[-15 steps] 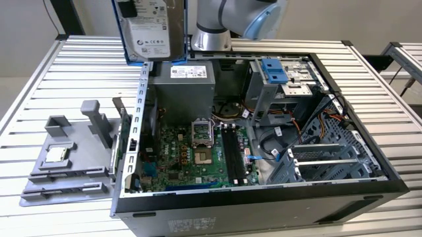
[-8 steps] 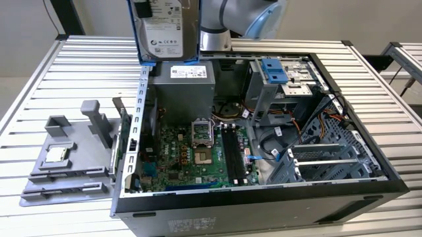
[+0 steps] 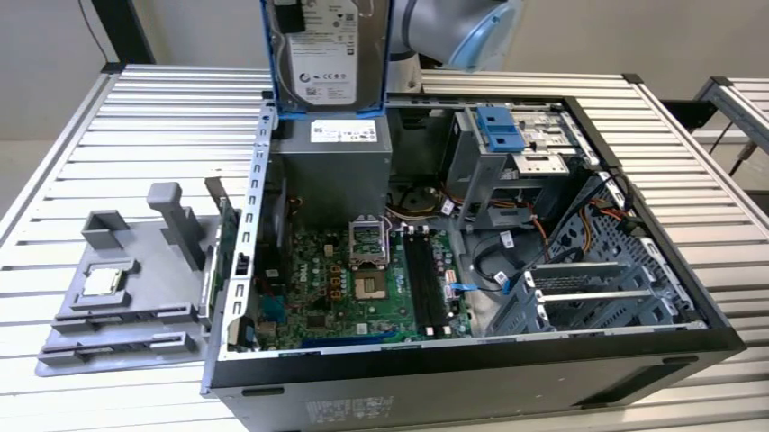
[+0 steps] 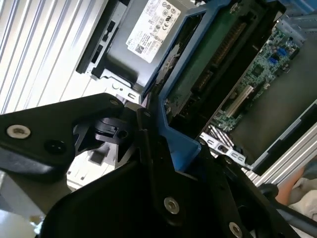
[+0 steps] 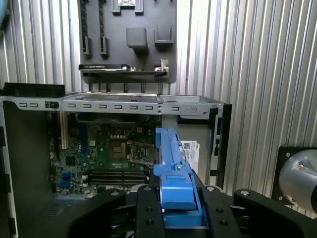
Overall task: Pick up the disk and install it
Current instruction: 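Pick up the disk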
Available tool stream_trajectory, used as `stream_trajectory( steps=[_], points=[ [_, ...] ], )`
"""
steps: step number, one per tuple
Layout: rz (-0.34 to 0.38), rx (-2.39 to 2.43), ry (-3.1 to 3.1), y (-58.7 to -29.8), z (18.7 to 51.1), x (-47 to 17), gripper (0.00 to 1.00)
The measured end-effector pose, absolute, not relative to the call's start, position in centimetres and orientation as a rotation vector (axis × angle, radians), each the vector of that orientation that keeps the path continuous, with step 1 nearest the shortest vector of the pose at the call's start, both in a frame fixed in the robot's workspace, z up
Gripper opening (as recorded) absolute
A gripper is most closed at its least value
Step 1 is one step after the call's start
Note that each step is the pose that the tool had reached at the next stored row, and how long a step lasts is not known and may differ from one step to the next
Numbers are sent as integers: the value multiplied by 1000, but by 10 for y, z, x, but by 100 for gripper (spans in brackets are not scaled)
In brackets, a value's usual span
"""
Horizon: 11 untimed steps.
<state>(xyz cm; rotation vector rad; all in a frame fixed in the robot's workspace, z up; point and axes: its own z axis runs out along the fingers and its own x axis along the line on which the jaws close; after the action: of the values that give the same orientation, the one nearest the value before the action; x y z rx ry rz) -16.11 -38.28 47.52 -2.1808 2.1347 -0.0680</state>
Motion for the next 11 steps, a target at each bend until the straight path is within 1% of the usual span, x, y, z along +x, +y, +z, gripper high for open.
stream_trajectory(
  steps=[11],
  points=[
    [-67,-2180,2134,-383,475,-128,0]
  ],
)
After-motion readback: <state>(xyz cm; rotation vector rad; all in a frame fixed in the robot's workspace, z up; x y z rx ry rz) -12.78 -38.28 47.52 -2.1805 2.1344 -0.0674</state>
